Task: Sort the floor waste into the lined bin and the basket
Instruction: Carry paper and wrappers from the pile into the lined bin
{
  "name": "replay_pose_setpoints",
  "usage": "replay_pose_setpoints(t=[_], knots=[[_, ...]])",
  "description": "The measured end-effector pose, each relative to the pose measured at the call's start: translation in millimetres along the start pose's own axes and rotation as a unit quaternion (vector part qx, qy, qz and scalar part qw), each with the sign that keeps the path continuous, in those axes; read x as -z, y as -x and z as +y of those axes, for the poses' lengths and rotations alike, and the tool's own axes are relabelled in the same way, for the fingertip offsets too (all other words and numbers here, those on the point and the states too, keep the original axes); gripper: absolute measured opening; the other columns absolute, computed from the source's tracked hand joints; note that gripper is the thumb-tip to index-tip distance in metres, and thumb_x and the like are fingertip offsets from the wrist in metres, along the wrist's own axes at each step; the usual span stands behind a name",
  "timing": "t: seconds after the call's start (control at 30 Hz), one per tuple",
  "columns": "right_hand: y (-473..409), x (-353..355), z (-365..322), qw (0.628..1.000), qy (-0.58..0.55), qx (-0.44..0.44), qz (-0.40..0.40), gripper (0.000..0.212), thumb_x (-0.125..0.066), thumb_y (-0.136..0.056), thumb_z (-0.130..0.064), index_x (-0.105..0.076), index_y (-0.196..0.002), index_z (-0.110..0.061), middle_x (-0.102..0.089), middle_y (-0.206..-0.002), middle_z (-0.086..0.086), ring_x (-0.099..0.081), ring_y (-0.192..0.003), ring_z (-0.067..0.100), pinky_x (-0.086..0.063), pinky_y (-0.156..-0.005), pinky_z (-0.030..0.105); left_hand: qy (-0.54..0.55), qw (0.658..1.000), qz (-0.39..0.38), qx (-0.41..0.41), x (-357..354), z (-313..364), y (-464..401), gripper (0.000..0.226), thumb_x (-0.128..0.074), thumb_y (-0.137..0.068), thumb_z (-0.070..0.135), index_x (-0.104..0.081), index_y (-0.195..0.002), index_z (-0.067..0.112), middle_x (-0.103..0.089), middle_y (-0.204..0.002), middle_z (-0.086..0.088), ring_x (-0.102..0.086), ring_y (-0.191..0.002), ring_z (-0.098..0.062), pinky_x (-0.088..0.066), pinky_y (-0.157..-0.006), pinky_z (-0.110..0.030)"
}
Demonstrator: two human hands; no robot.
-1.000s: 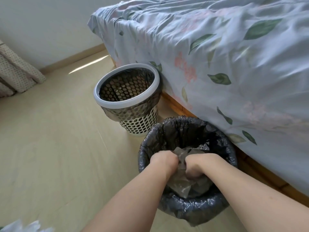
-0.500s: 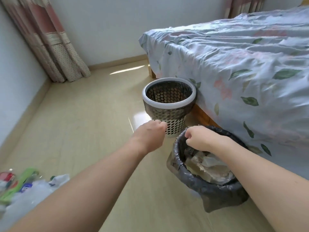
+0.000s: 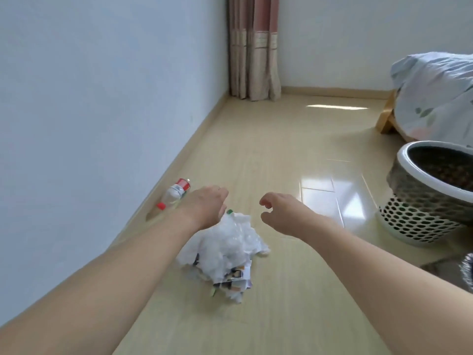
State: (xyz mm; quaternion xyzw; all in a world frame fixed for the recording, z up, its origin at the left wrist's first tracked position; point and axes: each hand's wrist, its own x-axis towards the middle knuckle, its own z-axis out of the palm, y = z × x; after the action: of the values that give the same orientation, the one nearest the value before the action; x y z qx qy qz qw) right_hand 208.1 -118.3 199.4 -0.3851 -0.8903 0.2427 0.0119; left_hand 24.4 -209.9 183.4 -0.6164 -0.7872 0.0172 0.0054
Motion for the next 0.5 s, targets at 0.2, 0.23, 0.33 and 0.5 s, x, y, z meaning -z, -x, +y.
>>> replay_pose_setpoints(t=[0.2,0.23,0.33,0.5], knots=[[-47,-84,-65,0.995,0.046,0.044,-0.078,0.043,-0.049,-0.091,-0.024,-0.047,-0.134,-0.021,-0.051,-0.133,-0.003,-0.049,-0.119,0.017,-0.042,-0.096,0.03,0.093,0.983,-0.071,0.139,-47,-123,63,0.031,-0.04,-0.098,0.019,-0.052,-0.127,0.016,-0.057,-0.126,-0.007,-0.056,-0.108,-0.027,-0.046,-0.082,-0.032],[-53,-95,-71,0.993,0.058,0.049,-0.088,0.043,-0.049,-0.092,-0.023,-0.047,-0.134,-0.021,-0.051,-0.132,-0.003,-0.049,-0.118,0.017,-0.042,-0.095,0.029,0.115,0.976,-0.077,0.17,-61,-140,75,0.034,-0.041,-0.098,0.019,-0.051,-0.13,0.017,-0.057,-0.127,-0.005,-0.056,-0.109,-0.026,-0.045,-0.082,-0.031],[-68,-127,-85,0.988,0.094,0.061,-0.108,0.044,-0.047,-0.092,-0.023,-0.045,-0.136,-0.021,-0.049,-0.131,-0.001,-0.048,-0.118,0.019,-0.041,-0.091,0.028,0.181,0.944,-0.093,0.258,-114,-181,111,0.031,-0.042,-0.094,0.02,-0.056,-0.121,0.019,-0.061,-0.119,-0.001,-0.056,-0.1,-0.02,-0.042,-0.074,-0.028],[-92,-170,-107,0.969,0.202,0.119,-0.083,0.043,-0.044,-0.092,-0.023,-0.043,-0.135,-0.02,-0.045,-0.128,0.003,-0.043,-0.115,0.025,-0.037,-0.095,0.033,0.222,0.921,-0.123,0.295,-182,-198,142,0.022,-0.042,-0.094,0.02,-0.057,-0.11,0.02,-0.059,-0.107,0.002,-0.056,-0.089,-0.018,-0.045,-0.072,-0.029]])
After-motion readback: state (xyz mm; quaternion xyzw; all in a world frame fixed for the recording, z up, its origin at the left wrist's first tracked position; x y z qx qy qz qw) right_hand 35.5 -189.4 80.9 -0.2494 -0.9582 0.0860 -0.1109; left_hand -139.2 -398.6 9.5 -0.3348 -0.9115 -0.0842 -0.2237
